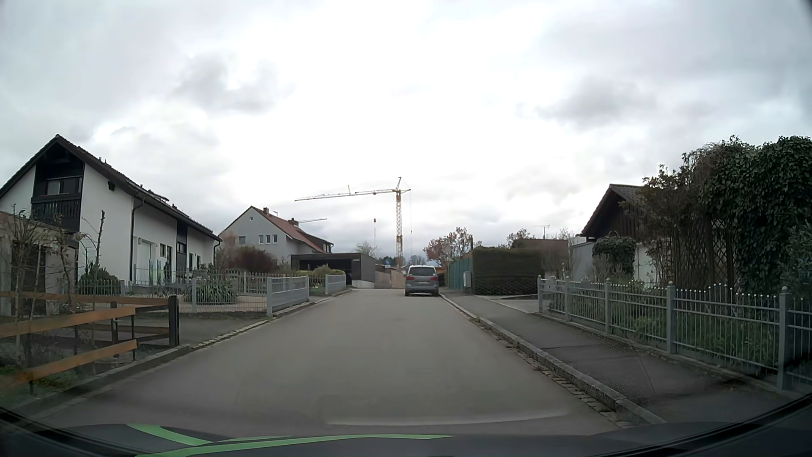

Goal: Follow the waypoints while adhering to traffic rules and regulations

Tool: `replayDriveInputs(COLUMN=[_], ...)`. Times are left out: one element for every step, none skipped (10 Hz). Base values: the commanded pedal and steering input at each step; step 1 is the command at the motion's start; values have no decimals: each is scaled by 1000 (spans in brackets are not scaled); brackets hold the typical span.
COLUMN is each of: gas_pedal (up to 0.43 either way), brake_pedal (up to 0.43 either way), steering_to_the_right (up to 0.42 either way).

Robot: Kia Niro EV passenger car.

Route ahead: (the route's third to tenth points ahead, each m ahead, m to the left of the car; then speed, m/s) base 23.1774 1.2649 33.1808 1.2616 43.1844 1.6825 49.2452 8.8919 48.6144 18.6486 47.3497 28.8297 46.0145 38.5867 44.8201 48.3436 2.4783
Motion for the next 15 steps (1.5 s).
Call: replayDriveInputs(gas_pedal=[197, 197, 220, 220, 248, 268, 268, 280, 280, 299, 299, 299, 299, 299, 299], brake_pedal=[0, 0, 0, 0, 0, 0, 0, 0, 0, 0, 0, 0, 0, 0, 0], steering_to_the_right=[15, 15, 16, 15, 15, 15, 11, 9, 6, 1, -1, -2, -2, -2, -5])
